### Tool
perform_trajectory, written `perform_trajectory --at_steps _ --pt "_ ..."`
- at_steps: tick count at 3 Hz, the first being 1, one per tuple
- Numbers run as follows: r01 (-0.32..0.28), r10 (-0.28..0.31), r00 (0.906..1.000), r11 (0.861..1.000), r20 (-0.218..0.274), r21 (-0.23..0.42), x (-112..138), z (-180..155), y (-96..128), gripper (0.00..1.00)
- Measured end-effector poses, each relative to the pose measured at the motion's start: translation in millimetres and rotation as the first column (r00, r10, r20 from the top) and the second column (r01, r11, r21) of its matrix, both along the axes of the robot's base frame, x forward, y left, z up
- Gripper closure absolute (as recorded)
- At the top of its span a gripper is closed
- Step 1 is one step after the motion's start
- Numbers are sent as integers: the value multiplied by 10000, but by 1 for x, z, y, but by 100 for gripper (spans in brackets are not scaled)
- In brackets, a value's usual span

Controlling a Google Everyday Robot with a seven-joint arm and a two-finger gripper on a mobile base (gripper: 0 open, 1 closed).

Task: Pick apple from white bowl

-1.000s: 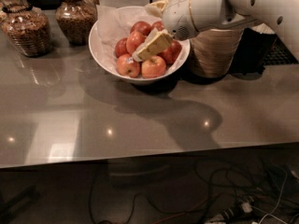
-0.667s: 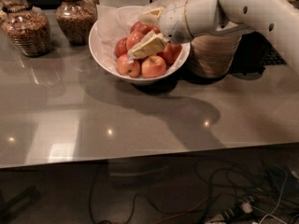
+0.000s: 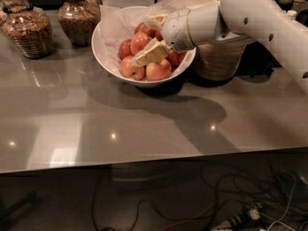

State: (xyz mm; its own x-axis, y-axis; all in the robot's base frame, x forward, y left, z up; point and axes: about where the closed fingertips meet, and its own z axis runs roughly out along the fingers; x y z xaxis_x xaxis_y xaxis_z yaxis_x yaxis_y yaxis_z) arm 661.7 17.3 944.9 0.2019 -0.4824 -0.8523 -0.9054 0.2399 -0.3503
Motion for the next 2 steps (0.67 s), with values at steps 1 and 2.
perform_trajectory --at_steps 1,2 --pt "86 -85 9999 9999 -77 97 7 -9 2 25" --pt "207 -205 9996 9997 -190 126 14 -18 2 26"
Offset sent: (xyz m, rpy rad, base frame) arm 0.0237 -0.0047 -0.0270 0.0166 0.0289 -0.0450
